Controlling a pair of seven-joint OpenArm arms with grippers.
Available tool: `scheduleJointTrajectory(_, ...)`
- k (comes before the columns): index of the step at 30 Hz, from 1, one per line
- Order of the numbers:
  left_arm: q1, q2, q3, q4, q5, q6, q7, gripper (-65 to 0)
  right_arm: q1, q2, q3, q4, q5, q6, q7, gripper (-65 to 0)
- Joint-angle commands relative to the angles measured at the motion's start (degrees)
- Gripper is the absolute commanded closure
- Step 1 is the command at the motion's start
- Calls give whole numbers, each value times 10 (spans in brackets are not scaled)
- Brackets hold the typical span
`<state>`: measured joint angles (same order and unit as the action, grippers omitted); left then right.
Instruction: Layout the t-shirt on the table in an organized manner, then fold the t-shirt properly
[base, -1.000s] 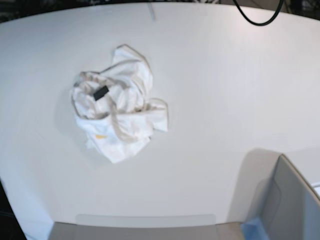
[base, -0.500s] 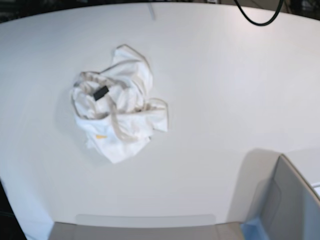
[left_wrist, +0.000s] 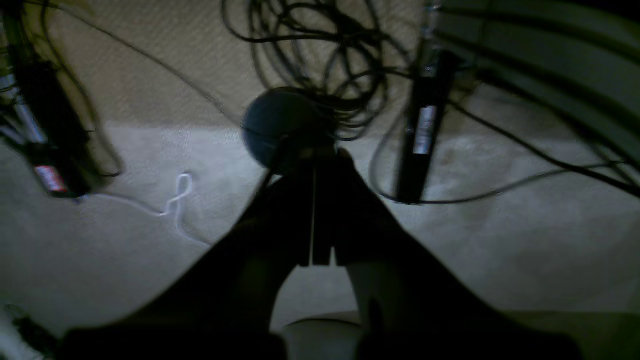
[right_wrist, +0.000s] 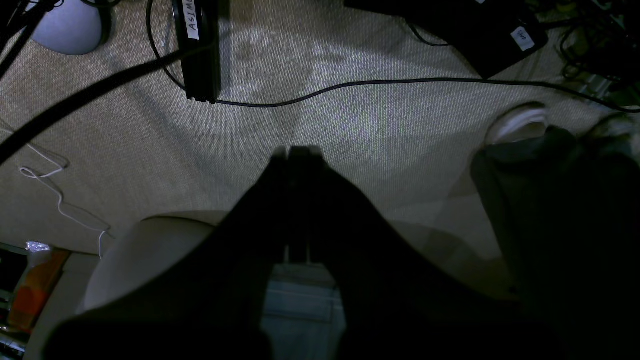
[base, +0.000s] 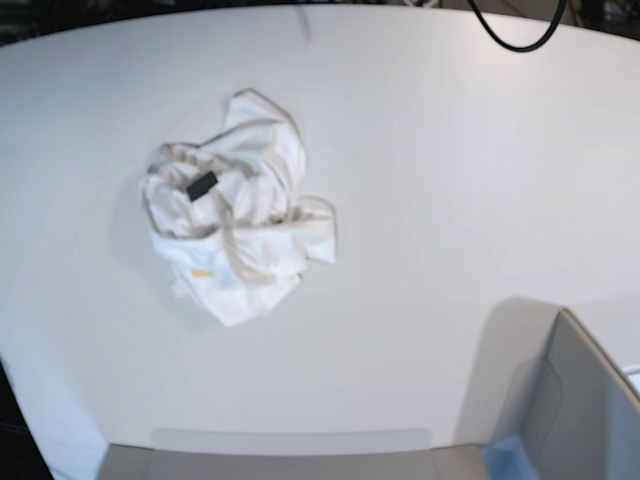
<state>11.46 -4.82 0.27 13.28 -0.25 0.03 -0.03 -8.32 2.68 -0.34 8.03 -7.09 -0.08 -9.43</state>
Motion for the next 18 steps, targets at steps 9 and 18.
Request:
scheduleJointTrajectory(9, 26, -23, -1, 4, -1, 5, -5, -4, -54, 19, -1, 54, 0, 1, -2, -1)
scheduleJointTrajectory(18, 29, -20, -1, 4, -1, 5, -5, -4, -60, 34, -1, 63, 0, 1, -2, -1)
